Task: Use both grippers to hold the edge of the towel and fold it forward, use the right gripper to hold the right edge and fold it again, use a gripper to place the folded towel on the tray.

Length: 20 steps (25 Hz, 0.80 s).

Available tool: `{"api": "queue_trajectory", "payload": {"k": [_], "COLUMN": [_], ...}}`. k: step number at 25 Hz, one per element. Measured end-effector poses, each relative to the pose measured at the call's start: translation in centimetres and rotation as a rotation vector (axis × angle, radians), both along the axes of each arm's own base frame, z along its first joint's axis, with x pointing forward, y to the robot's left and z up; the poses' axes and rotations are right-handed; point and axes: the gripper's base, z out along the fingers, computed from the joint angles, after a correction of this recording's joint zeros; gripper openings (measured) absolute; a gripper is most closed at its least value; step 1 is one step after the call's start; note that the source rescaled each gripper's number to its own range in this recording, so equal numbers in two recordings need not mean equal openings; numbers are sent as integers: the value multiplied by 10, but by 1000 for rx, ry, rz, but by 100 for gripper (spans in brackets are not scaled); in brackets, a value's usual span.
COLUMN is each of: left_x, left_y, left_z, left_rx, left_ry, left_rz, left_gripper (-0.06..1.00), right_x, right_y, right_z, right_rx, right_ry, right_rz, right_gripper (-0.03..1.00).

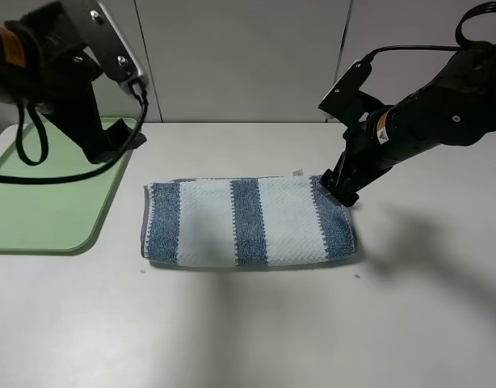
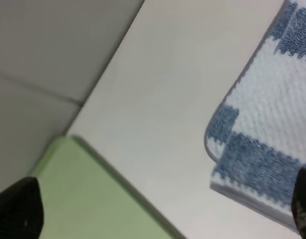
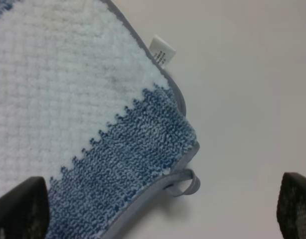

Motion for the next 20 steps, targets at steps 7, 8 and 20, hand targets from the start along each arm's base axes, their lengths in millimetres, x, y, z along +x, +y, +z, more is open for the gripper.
{"api": "queue_trajectory", "payload": {"k": [7,8,20], "left_x": [-34,-39,-85], "left_y": [18,19,33], "left_z": [26,29,55], "left_rx": [-120,-138,-413], "left_ry": [60,65,149], "left_rz": [179,192,329], "left_gripper": [100,100,100], "right_x": [0,0,0], "right_y": [0,0,0], "right_z": [0,0,0], "right_rx": [2,3,3], "right_ry": [6,6,6], "right_rz": [-10,-12,-13], "right_gripper": [100,100,100]}}
